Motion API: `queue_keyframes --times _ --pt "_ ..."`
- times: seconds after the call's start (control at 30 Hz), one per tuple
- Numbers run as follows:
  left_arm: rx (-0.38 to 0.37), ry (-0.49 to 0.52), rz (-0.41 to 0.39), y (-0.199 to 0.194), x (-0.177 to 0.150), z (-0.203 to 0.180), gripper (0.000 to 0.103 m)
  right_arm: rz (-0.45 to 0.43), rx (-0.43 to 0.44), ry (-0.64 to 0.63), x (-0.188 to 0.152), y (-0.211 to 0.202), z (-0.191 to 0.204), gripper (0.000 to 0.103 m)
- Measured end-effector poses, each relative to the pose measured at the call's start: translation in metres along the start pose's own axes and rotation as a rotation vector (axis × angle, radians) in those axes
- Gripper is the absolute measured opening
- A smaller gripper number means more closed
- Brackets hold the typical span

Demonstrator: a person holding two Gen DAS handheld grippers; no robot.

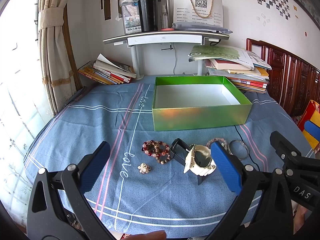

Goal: Organize jewelry

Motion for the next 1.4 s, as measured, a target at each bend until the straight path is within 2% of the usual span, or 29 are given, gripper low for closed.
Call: queue_keyframes --times 0.2,0.27,0.33,0.37,0.5,0.6,0.67,0.7,0.8,0.97,1.07,1.2,1.27,1.33,1.4 --pt "0.007 0.005 -0.001 0.001 0.000 0.001 0.099 0.000 0.000 -0.001 0.000 0.000 0.000 0.101" --pt "0.051 0.000 0.007 0.008 -0.002 0.008 0.099 0.014 -0.049 -0.009 -0.005 0.006 -0.009 0.101" --pt "0.090 -0.022 0.051 0.023 -0.008 0.019 0.099 0.072 -0.142 -0.006 -0.016 0.025 -0.033 0.101" --pt "0.093 -0.037 0.084 0.032 -0.011 0.027 0.099 0.103 -0.145 0.009 -0.023 0.032 -0.041 0.101" --pt "0.099 -0.090 0.207 0.064 -0.030 0.051 0.099 0.219 -0.065 0.080 -0.052 0.059 -0.051 0.099" --pt "0.078 -0.089 0.250 0.074 -0.042 0.053 0.099 0.261 0.047 0.065 -0.063 0.071 -0.023 0.086" --pt "0.063 -0.088 0.259 0.079 -0.047 0.051 0.099 0.277 0.151 0.030 -0.066 0.078 0.006 0.081" --pt "0.052 -0.085 0.263 0.082 -0.050 0.049 0.099 0.284 0.187 0.018 -0.066 0.083 0.018 0.075" --pt "0.045 -0.065 0.278 0.089 -0.056 0.044 0.099 0.301 0.258 0.019 -0.061 0.096 0.043 0.068" --pt "0.065 -0.061 0.309 0.097 -0.060 0.044 0.099 0.390 0.299 0.000 -0.068 0.118 0.063 0.052" --pt "0.067 -0.069 0.317 0.100 -0.061 0.046 0.099 0.427 0.325 -0.007 -0.077 0.119 0.068 0.037" --pt "0.036 -0.068 0.305 0.101 -0.058 0.041 0.094 0.396 0.368 0.020 -0.075 0.107 0.060 0.018" --pt "0.022 -0.056 0.288 0.099 -0.055 0.034 0.091 0.368 0.327 0.017 -0.068 0.100 0.049 0.008" --pt "0.002 -0.041 0.270 0.100 -0.051 0.025 0.088 0.348 0.268 0.009 -0.064 0.099 0.036 0.007" --pt "-0.009 -0.019 0.272 0.103 -0.050 0.016 0.081 0.348 0.246 0.026 -0.063 0.102 0.027 0.006"
Point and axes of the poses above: each gripper's, at about its wrist camera, not at the fingertips, and y roughly the way its jaws point, z to its left, x to its top, the point moved 8 cm from there along y, roughly the way its jaws point, and after that the axes turned 6 degrees about x, right-handed, at the moved point
